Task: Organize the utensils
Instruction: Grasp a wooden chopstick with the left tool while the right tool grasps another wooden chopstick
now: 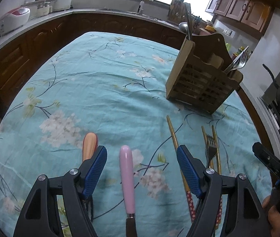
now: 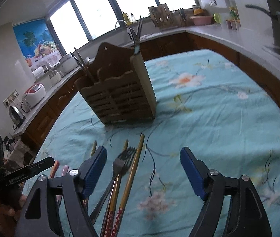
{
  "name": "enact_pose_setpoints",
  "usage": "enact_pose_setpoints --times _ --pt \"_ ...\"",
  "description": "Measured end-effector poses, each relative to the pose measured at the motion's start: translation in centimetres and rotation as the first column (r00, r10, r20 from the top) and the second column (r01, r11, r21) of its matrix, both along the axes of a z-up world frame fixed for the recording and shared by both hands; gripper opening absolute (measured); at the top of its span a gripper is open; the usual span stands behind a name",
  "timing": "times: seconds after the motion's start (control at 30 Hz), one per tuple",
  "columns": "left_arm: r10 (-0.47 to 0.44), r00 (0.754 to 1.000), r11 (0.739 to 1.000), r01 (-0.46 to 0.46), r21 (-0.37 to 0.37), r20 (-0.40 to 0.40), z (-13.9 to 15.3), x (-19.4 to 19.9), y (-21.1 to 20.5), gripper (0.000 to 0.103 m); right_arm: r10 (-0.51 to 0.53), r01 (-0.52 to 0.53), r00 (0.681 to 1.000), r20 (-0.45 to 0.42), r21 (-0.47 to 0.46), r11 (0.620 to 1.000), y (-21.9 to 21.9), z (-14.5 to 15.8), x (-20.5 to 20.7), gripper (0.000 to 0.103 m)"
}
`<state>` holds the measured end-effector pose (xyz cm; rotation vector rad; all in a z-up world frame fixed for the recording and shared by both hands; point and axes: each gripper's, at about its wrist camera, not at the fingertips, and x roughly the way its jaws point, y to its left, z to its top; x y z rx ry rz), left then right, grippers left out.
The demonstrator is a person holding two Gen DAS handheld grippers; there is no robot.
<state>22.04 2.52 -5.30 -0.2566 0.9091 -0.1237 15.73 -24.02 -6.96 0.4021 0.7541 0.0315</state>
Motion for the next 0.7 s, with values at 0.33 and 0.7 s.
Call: enact_pose_setpoints --times 0.33,0.7 --pt "-0.008 1.000 1.000 0.009 0.017 -0.015 -0.5 0.4 -0.6 0.078 -0.005 0.005 0.999 -0.035 -0.009 1.000 0.6 -0.9 0.0 0.094" --pt "-0.019 0.999 0.999 0.020 0.032 -0.040 -1.3 1.6 -1.4 0.079 0.007 -0.008 0.999 -0.052 -0.028 1.000 1.0 -1.5 0.7 0.094"
